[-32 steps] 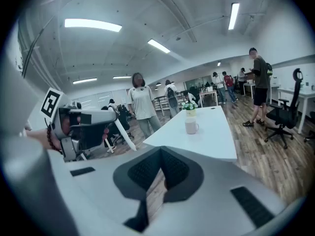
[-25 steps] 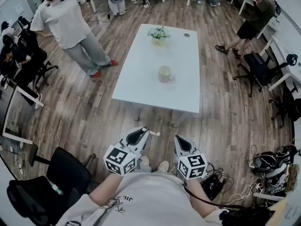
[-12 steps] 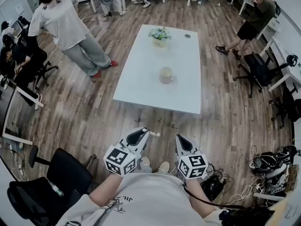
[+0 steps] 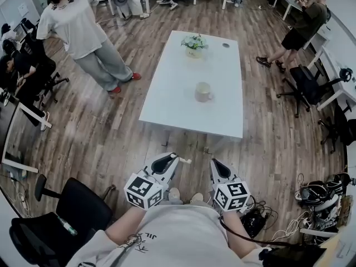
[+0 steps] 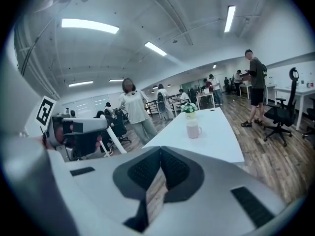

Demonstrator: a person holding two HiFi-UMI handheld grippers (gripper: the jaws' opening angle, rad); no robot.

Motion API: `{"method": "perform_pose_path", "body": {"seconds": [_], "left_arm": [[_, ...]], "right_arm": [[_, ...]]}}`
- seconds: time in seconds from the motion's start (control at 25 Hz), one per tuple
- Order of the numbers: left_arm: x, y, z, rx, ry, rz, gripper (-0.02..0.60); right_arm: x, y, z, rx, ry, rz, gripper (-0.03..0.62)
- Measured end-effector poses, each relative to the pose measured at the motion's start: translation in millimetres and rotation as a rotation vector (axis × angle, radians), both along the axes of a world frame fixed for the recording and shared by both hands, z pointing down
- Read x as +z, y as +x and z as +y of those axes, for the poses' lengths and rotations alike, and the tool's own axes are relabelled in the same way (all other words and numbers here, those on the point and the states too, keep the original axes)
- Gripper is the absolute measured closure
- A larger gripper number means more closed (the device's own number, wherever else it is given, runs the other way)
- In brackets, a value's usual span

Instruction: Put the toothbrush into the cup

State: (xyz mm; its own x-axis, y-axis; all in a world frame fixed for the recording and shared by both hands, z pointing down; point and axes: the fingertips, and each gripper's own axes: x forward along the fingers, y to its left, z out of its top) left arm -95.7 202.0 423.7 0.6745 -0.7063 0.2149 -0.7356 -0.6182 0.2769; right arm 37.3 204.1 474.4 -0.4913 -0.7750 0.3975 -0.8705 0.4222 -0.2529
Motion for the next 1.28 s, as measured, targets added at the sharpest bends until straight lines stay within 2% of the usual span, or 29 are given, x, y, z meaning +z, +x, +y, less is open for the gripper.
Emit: {"method": "perform_pose_path", "body": {"seconds": [0.36, 0.6, 0.92, 1.28], "left_arm": [[-0.5, -8.0, -14.6, 0.026, 0.004, 0.015, 0.525], [1.4, -6.4, -44.8, 0.017, 0.018, 0.008, 0.525], [9.2, 9.4, -124.5, -0.017, 0.004, -0.001, 0.525], [-5.0, 37.1, -225.6, -0.072, 0.023, -0.001, 0.525]], "right_arm": [[-3.5, -12.4, -11.4, 0.001, 0.003, 0.003, 0.576], [6.7, -10.0, -42.3, -0.005, -0.004, -0.003, 0.576], [17.6, 10.2, -125.7, -0.024, -0.022, -0.012, 0.576], [5.9, 41.1, -229.2, -0.071, -0.007, -0.017, 0.576]]}}
